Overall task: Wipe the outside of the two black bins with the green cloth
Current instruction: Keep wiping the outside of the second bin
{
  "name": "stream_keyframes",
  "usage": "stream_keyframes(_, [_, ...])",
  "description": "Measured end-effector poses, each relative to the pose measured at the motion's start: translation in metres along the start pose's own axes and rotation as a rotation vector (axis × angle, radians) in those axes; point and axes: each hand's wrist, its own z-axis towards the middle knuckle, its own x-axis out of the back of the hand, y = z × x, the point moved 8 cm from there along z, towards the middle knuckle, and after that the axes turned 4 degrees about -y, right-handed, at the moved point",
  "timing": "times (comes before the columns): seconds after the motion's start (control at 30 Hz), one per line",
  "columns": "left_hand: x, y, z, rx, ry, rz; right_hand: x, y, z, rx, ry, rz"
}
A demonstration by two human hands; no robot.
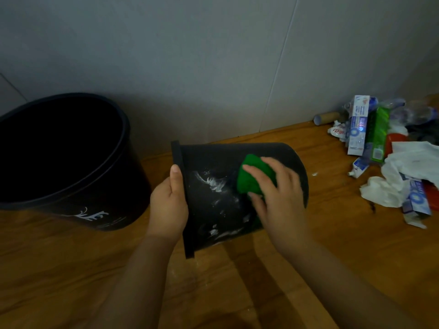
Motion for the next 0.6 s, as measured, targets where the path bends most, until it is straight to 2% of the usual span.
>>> stream_keyframes(0.07, [-0.001, -0.002, 0.0, 0.004, -0.016, -0.016, 0.005, 0.015, -0.002, -0.135, 0.052, 0.014])
stream_keyframes(0.13, [-0.002, -0.003, -0.001, 0.015, -0.035, -0.026, 0.002, 0.004, -0.009, -0.126, 0.043, 0.017])
stream_keyframes(0.3, [-0.001, -0.004, 0.001, 0.015, -0.061, -0.025, -0.015, -0.062, -0.016, 0.27, -0.085, -0.052])
stream_keyframes(0.37, [-0.002, -0.004, 0.003, 0.018, -0.092, -0.023, -0.012, -0.051, -0.006, 0.216, -0.08, -0.053])
stream_keyframes(0.47, [-0.002, -0.004, 0.002, 0.029, -0.088, -0.019, -0.003, -0.018, 0.0, -0.019, -0.032, 0.019])
stream_keyframes(0.53, [-0.003, -0.006, 0.002, 0.028, -0.072, -0.027, -0.003, -0.023, -0.004, -0.022, -0.022, 0.023])
stream_keyframes(0.6, [-0.002, -0.007, 0.002, 0.017, -0.06, -0.029, -0.007, -0.047, -0.01, 0.095, -0.036, 0.022])
